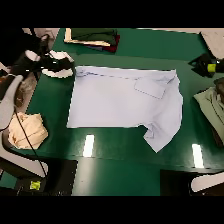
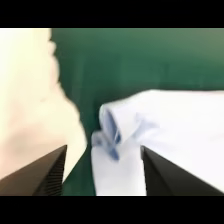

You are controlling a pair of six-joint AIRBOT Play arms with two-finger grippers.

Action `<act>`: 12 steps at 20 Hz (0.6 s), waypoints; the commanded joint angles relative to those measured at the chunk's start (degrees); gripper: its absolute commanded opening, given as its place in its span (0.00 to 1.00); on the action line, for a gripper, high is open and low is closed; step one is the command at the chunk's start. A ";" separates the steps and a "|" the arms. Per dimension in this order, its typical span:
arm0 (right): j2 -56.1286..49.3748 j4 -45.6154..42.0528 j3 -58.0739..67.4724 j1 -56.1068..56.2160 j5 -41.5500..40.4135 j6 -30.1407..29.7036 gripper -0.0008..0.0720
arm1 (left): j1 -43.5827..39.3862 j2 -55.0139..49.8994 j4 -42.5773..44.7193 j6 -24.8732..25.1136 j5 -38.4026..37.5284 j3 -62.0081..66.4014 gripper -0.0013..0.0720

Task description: Fold the shirts.

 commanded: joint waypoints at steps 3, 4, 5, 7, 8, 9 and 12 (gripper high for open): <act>21.70 8.48 -34.32 -3.39 -0.20 -11.87 0.65 | 4.70 11.78 -1.07 -1.66 -20.02 -14.51 0.68; 25.14 10.82 -40.70 -4.37 -1.64 -13.20 0.65 | 4.70 14.38 -3.43 0.26 -22.86 -20.09 0.68; 28.02 12.35 -46.90 -5.92 -1.16 -14.82 0.65 | 4.70 16.61 -5.51 1.79 -25.11 -25.03 0.68; 31.67 13.03 -55.58 -10.51 2.12 -16.98 0.65 | 4.70 20.41 -7.61 4.07 -26.14 -32.92 0.68; 33.46 13.00 -58.69 -13.31 2.67 -17.51 0.65 | 4.70 21.77 -7.41 4.24 -26.23 -35.50 0.68; 35.15 12.92 -60.85 -15.69 2.67 -17.99 0.65 | 4.70 22.29 -5.79 4.22 -26.80 -36.94 0.74; 38.14 9.05 -64.87 -21.81 3.02 -18.60 0.61 | 4.81 22.34 -0.59 4.20 -28.96 -39.34 0.77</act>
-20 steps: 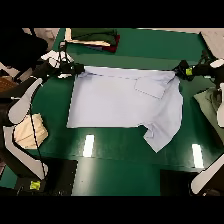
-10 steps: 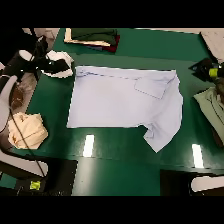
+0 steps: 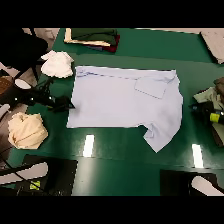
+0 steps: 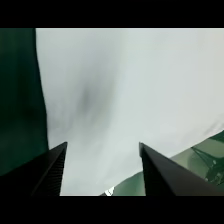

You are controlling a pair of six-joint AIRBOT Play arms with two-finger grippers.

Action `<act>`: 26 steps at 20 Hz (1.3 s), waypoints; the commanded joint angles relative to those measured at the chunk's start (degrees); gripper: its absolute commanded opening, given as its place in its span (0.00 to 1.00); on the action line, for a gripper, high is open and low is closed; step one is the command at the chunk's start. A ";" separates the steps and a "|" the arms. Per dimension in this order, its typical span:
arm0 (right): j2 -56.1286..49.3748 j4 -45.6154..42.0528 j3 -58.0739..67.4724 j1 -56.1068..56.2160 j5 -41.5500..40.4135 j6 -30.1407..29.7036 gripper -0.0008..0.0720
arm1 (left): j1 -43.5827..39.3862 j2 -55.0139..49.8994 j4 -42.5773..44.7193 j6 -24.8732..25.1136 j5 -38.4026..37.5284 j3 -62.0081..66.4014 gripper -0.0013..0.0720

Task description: Fold the shirts.

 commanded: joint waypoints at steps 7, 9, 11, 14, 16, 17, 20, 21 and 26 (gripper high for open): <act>-8.70 -11.34 -0.63 -0.28 0.33 -1.46 0.61 | 0.20 1.66 2.23 0.83 -5.49 -4.48 0.77; -9.97 -12.70 0.35 0.63 0.96 -1.18 0.61 | 0.46 2.54 2.25 0.83 -5.90 -4.48 0.78; -9.92 -13.84 0.07 1.51 -0.33 -1.16 0.61 | 3.63 4.24 0.59 0.83 -4.35 -4.48 0.78; -9.92 -14.82 0.07 3.43 -2.32 -1.25 0.61 | 10.64 6.75 -1.27 1.33 -4.22 -4.48 0.78; -9.92 -14.67 0.07 5.86 -4.20 -1.18 0.61 | 12.22 7.61 -1.64 1.25 -3.69 -4.50 0.78; -9.92 -14.75 0.07 7.45 -4.79 -1.07 0.61 | 12.22 7.74 -1.55 1.27 -3.45 -4.48 0.77; -9.92 -14.80 0.07 10.10 -5.97 -0.22 0.61 | 12.22 7.72 -0.96 1.27 -2.78 -4.50 0.77; -9.94 -14.86 0.07 10.62 -6.54 0.33 0.59 | 12.22 7.72 -0.68 1.25 -2.82 -4.50 0.77; -9.90 -14.71 0.09 10.27 -4.33 -0.46 0.06 | 12.15 7.72 -0.57 0.96 -2.78 -4.72 0.77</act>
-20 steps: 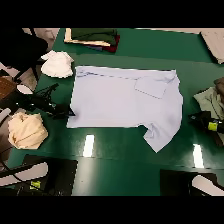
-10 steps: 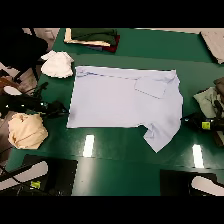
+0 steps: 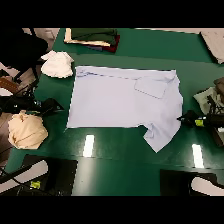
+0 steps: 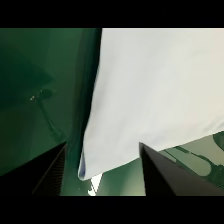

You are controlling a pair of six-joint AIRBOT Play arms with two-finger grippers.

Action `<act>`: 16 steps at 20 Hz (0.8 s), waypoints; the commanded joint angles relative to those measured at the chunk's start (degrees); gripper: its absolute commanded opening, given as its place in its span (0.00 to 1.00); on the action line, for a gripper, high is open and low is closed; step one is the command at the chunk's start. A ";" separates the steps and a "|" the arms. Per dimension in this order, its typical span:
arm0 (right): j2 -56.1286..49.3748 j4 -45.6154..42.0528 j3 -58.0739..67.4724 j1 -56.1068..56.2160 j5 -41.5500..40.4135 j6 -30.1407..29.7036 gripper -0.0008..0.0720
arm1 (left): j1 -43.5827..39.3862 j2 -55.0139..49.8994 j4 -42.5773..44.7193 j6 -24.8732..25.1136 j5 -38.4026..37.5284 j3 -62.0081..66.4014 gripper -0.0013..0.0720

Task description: Fold the shirts.

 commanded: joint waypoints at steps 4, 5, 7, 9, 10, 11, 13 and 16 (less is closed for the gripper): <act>0.52 1.05 0.07 0.28 2.45 -1.01 0.04 | 0.13 0.07 2.62 -0.39 0.39 -4.00 0.94; 0.74 1.55 0.20 0.28 2.43 -1.51 0.04 | 0.11 0.07 3.02 -0.39 0.68 -5.27 0.94; 0.96 1.57 1.09 0.28 2.80 -1.75 0.04 | -1.07 0.07 3.23 -0.35 3.41 -7.43 0.94; 0.96 1.57 2.43 0.28 3.87 -1.86 0.04 | -3.98 0.07 3.32 -0.15 4.59 -8.22 0.94; 0.96 1.60 3.15 0.28 4.13 -1.84 0.04 | -5.55 0.07 3.45 -0.39 5.53 -8.22 0.94; 0.96 1.68 3.93 0.28 4.42 -1.84 0.04 | -7.15 0.07 3.45 -0.72 7.13 -8.22 0.94; 0.96 2.03 5.55 0.28 5.49 -1.81 0.04 | -9.64 0.07 3.45 -2.12 9.94 -8.22 0.94; 0.96 2.08 7.54 0.28 6.38 -1.64 0.04 | -13.70 -0.15 3.56 -2.54 10.97 -8.33 0.82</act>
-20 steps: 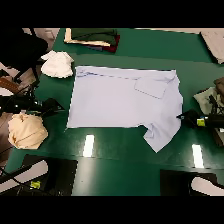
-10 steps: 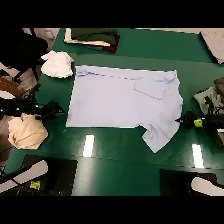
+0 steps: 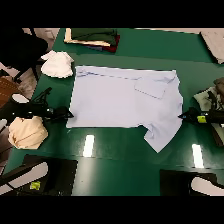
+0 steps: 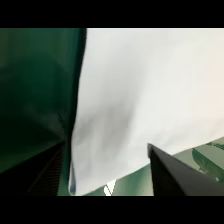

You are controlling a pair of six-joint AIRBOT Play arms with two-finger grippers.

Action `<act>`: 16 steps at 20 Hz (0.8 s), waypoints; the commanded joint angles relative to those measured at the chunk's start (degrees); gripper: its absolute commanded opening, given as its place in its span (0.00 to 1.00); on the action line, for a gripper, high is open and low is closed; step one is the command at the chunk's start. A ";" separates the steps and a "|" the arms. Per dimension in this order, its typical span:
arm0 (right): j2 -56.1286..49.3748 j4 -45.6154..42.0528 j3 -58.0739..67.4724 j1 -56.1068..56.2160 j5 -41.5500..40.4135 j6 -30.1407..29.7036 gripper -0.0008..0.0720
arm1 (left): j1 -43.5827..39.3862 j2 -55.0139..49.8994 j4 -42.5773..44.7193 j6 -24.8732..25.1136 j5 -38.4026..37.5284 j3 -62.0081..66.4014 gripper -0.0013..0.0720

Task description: Fold the shirts.

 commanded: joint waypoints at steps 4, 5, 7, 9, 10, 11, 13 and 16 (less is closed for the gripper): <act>0.07 1.38 2.93 0.13 1.25 0.52 0.04 | -9.46 -0.48 1.60 -2.93 0.44 -0.50 0.75; 0.07 2.05 2.93 0.13 1.05 0.52 0.04 | -10.47 -0.48 1.86 -3.54 0.33 -0.50 0.61; 0.07 2.86 2.93 0.13 1.05 0.44 0.04 | -11.58 -0.48 1.62 -3.91 -0.35 -0.50 0.38; 0.20 3.32 2.93 0.13 1.53 0.35 0.04 | -11.58 0.04 0.79 -3.74 -2.51 -0.44 0.07; 0.70 3.26 2.93 0.11 1.70 0.31 0.04 | -11.58 0.61 0.70 -3.72 -3.89 -0.11 0.05; 1.75 3.23 2.93 0.13 1.81 0.28 0.04 | -11.58 1.51 0.70 -3.74 -5.05 0.37 0.05; 5.22 2.84 2.93 -0.26 2.64 0.28 0.04 | -11.58 5.01 0.09 -4.17 -7.23 1.64 0.05; 12.70 2.67 2.93 -2.67 3.43 0.90 0.04 | -11.58 13.62 0.33 -6.62 -10.67 3.61 0.05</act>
